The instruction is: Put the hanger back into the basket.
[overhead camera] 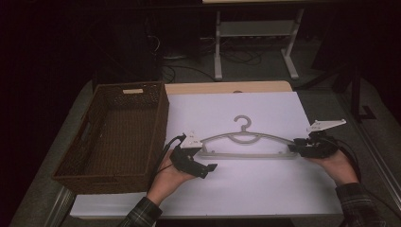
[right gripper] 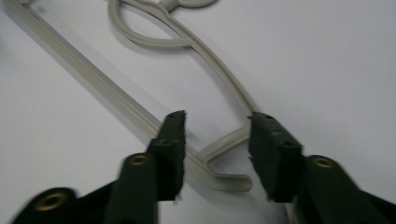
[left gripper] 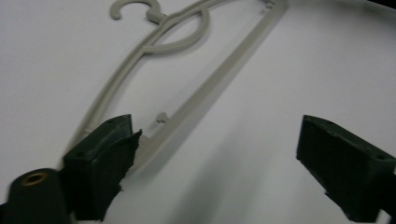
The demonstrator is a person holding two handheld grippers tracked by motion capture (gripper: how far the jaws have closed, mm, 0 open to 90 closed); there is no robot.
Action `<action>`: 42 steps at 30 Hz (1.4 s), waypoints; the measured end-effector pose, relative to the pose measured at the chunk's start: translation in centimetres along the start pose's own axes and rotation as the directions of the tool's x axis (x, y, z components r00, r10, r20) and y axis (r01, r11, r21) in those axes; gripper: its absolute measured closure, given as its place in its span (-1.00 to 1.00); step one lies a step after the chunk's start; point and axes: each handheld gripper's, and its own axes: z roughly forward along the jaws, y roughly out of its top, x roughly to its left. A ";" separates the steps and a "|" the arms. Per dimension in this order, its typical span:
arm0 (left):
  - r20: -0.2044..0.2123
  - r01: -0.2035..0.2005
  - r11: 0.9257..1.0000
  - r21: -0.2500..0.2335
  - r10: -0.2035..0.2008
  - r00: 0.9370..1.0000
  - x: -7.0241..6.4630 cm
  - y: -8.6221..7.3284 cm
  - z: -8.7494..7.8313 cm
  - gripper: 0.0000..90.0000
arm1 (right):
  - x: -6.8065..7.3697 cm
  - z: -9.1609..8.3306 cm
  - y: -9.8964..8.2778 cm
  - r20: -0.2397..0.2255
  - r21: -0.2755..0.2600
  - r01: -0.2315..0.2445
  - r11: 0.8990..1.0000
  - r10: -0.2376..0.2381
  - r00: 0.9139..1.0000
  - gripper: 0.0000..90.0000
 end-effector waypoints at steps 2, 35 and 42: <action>-0.006 0.001 1.000 0.008 -0.001 1.000 0.5 0.4 0.5 -0.64 | 0.5 -0.2 0.0 -0.007 -0.007 0.000 1.000 0.000 1.000 0.03; -0.042 0.079 0.996 0.046 -0.077 0.996 7.3 3.5 5.4 -0.36 | 9.3 7.6 4.1 -0.130 0.031 0.157 0.987 -0.152 0.980 0.99; -0.037 0.075 0.996 0.047 -0.073 0.997 7.3 3.4 5.5 -0.38 | 9.7 8.3 4.0 -0.128 0.053 0.170 0.984 -0.162 0.979 0.99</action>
